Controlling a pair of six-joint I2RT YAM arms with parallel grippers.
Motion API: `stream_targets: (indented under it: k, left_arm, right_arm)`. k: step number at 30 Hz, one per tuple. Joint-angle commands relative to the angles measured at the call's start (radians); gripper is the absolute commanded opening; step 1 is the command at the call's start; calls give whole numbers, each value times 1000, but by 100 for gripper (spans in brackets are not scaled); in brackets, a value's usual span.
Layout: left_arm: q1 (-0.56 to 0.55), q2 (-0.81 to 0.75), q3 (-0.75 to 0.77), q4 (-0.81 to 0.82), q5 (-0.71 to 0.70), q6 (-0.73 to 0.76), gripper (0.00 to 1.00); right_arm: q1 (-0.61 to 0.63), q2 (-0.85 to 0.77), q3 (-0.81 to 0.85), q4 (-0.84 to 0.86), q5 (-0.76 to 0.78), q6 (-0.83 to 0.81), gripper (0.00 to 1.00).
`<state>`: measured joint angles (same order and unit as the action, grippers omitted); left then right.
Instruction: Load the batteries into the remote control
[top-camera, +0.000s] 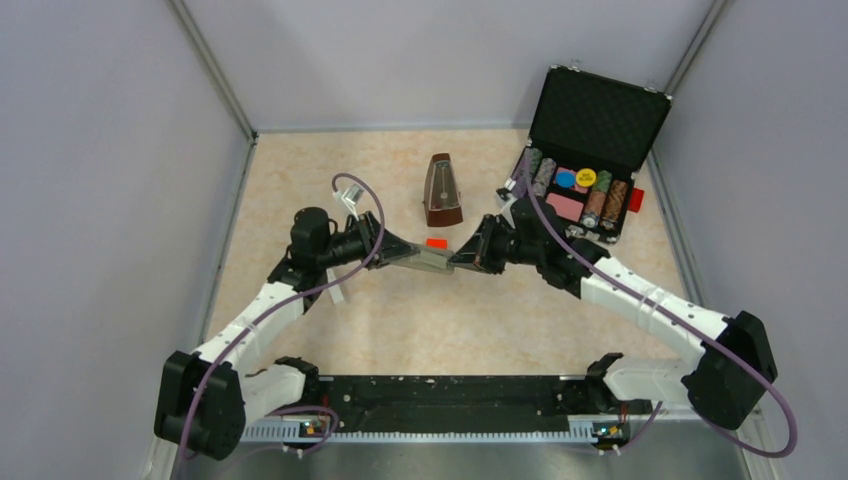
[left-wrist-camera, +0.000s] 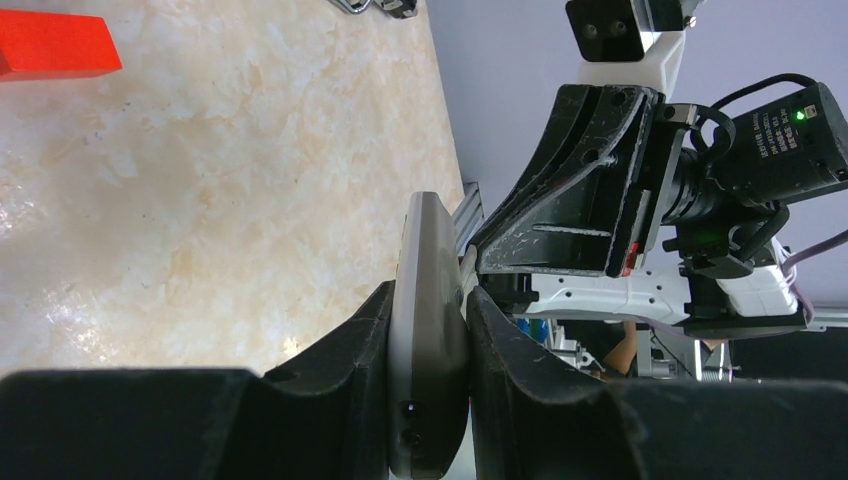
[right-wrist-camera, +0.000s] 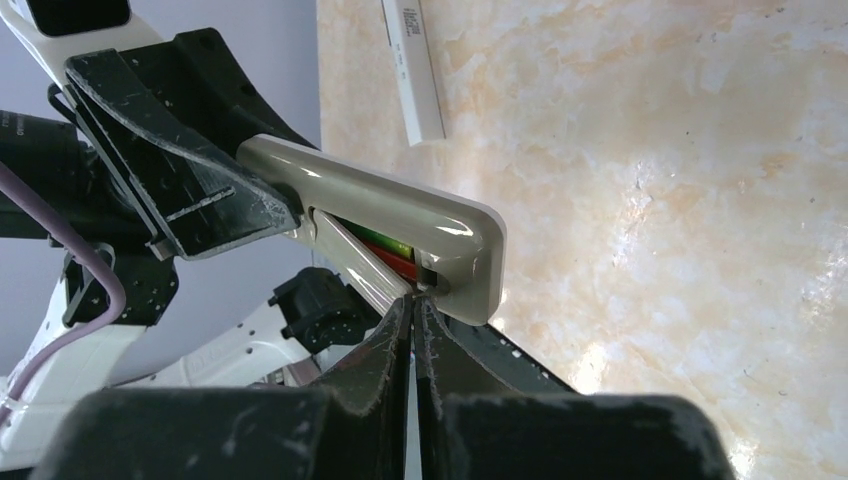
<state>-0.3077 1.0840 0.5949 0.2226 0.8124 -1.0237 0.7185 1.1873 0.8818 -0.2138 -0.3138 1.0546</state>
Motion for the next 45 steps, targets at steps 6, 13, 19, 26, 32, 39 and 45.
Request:
stream_targets:
  k: [6,13,19,26,32,39,45]
  left_arm:
    - [-14,6,58,55,135,45,0]
    - [-14,13,64,35,143,59,0]
    - [-14,16,50,91,143,4,0]
    - [-14,19,47,124,137,-41,0]
    - [-14,21,46,161,142,-65,0]
    - [-14,22,50,170,90,-109,0]
    - [-10,51,29,250,83,-188,0]
  right_arm:
    - [1,35,82,13,-39,-88,3]
    - [1,40,88,15,-59,-101,3]
    - [1,41,90,-4,-52,-93,6]
    - [1,36,131,-110,13,-113,14]
    - [1,55,161,-150,26,-142,15]
    - [3,59,206,-226,74,-195,19]
    - [2,56,249,-263,99,-215,28]
